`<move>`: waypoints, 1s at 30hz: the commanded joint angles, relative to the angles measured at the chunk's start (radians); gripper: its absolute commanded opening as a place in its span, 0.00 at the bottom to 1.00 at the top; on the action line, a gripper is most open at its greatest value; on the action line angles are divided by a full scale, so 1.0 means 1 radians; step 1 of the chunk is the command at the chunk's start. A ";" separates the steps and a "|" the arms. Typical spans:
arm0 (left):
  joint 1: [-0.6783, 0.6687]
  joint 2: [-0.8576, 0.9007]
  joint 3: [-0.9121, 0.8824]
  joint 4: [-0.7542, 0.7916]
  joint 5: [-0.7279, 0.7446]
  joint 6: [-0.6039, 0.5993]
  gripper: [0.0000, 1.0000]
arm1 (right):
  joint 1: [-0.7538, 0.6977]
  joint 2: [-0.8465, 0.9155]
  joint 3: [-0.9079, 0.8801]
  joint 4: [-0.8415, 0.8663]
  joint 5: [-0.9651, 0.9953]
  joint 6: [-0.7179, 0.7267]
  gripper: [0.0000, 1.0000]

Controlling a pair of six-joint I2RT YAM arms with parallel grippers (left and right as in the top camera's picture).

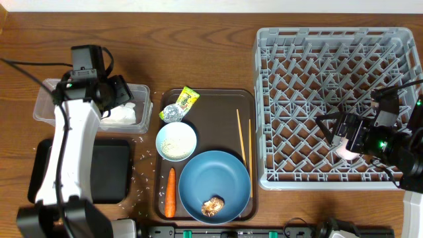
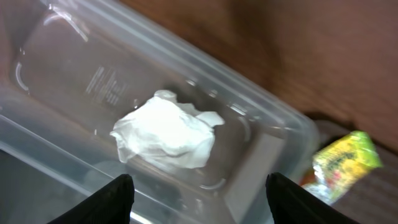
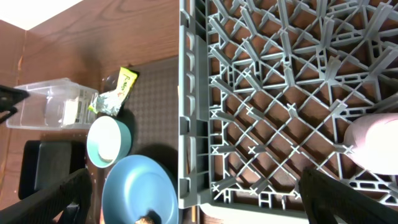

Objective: Sort waste into correct bins and load items into the dishwasher rack
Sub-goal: 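Carry the tissue to the clear plastic bin and release it, then grasp the yellow snack wrapper with the left gripper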

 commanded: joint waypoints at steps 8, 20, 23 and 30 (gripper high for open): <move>-0.268 -0.066 -0.006 -0.075 0.068 0.074 0.70 | 0.008 0.000 0.007 0.002 -0.003 -0.020 0.99; -0.467 0.192 -0.020 0.014 -0.210 0.181 0.70 | 0.008 0.000 0.007 -0.005 -0.003 -0.020 0.99; -0.454 0.251 -0.020 0.050 -0.211 0.208 0.70 | 0.008 0.000 0.007 -0.009 -0.003 -0.020 0.99; -0.417 0.338 -0.020 0.129 -0.212 0.250 0.70 | 0.008 0.000 0.007 -0.005 -0.003 -0.020 0.99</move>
